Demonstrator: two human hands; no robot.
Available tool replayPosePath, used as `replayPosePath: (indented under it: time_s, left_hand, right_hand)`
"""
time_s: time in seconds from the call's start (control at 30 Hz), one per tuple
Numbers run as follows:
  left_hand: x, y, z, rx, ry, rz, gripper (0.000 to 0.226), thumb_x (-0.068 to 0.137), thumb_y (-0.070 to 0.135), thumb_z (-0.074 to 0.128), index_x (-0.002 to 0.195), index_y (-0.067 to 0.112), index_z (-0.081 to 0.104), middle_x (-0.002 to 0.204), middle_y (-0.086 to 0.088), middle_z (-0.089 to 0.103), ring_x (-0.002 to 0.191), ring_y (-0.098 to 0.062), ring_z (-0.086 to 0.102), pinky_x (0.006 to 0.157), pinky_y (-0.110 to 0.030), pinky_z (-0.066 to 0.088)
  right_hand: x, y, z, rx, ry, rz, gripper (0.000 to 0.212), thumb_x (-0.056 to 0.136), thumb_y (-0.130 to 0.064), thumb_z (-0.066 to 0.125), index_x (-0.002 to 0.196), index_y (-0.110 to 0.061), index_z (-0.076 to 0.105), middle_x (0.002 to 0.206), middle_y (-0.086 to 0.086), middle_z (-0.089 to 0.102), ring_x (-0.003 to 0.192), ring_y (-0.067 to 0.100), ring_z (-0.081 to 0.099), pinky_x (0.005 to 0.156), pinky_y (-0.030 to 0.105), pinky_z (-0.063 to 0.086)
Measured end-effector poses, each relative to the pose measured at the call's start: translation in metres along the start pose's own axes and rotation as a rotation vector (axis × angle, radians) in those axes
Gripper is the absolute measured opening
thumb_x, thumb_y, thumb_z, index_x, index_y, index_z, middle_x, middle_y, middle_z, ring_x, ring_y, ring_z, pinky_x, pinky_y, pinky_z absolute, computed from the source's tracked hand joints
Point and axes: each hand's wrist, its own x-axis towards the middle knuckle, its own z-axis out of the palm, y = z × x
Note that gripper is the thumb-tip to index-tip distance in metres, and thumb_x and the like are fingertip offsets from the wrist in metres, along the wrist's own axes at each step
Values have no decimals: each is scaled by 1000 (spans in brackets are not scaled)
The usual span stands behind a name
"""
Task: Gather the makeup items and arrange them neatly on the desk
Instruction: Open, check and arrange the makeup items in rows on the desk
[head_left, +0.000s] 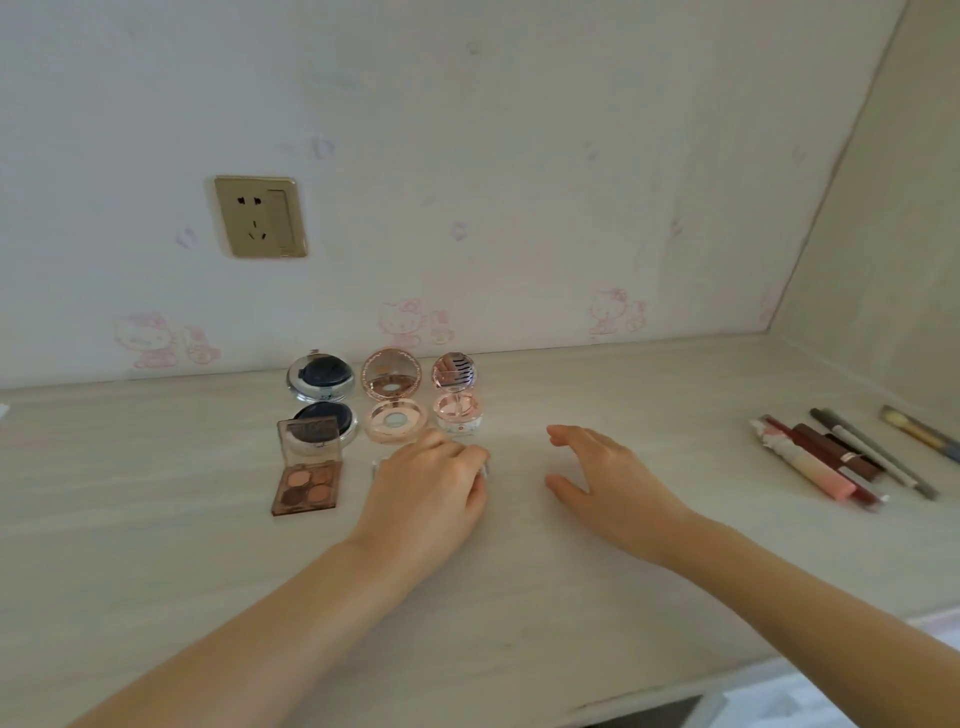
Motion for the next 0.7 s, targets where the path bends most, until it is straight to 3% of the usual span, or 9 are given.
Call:
replayPosePath:
  time_s: [0.23,0.4,0.5,0.6,0.7]
  left_hand:
    - [32,57,25,-68,-21,96,8,70,18,66,77,19,71,65,7,65,75,-17,65,49,-27,50]
    - [61,105,53,-152,-89,187,22,83,21,52,93,17,71,84,2,70,92,-22,61,67,-32,51]
    - [79,132,69,-158,-122,265,29,83,24,43,92,16,69,85,0,70,93,-24,60,68,-35,52]
    - [95,157,85,-158,-158,320,27,85,23,44,92,14,68,86,-3,69,93,-27,60,68,-37,52]
    - [113,180,98,-147,-215,331,25,91,22,45,102,14,66,99,-3,68,102,-26,56,76,-38,50]
  right_hand:
    - [-48,58,-56,-136,60,103,48,96,-32,50,141,-23,38,138,-9,46,131,10,38,106,24,31]
    - [-75,104,-89,-202,98,207,43,95,-32,52,136,-22,44,135,-9,50,129,12,41,104,24,32]
    - [-88,127,-106,-222,122,254,42,94,-29,53,135,-21,46,136,-6,49,132,15,39,104,26,32]
    - [-97,150,-121,-251,141,295,28,95,-29,52,121,-21,56,114,-3,58,113,21,53,86,25,41]
    - [-100,171,-133,-256,137,342,31,94,-29,54,124,-21,56,117,-1,60,110,19,52,90,25,40]
